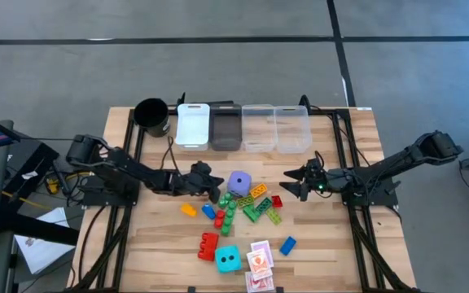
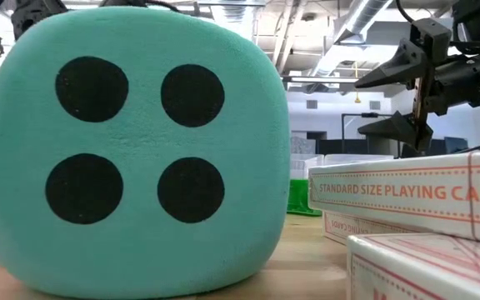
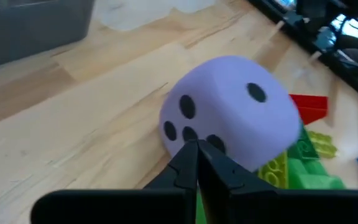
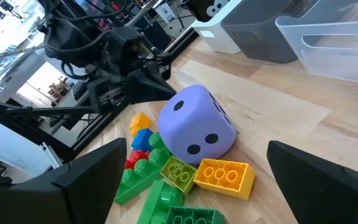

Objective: Pick & Place Toys
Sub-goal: Put the purple dice into the black bin

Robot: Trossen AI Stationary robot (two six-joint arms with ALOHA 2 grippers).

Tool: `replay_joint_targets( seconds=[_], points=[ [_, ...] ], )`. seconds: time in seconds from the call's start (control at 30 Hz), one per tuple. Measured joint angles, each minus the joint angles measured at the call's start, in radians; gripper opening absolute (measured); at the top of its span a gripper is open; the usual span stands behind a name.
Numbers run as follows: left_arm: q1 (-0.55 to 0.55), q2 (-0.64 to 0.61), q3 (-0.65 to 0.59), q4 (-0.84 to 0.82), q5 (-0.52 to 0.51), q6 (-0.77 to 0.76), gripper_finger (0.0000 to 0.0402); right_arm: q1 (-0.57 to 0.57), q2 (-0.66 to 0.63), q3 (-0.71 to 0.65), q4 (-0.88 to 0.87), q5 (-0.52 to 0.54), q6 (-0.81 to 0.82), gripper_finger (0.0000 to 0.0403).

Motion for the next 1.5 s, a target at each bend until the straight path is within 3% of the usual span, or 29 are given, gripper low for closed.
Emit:
replay_joint_targets(
  seconds=[0.3,0.7,1.5],
  points=[
    [0.009,0.049,-0.001,0.059,0.015,-0.022,0.0,0.0,0.0,0.0,0.0,0.0,-0.001,0.0382],
    [0.008,0.115,-0.001,0.151,0.188,-0.02,0.0,0.0,0.0,0.0,0.0,0.0,-0.003,0.0382],
    [0.008,0.115,-0.001,0.161,0.159,0.004,0.0,0.001,0.0,0.0,-0.006,-0.002,-0.029,0.0382]
  ],
)
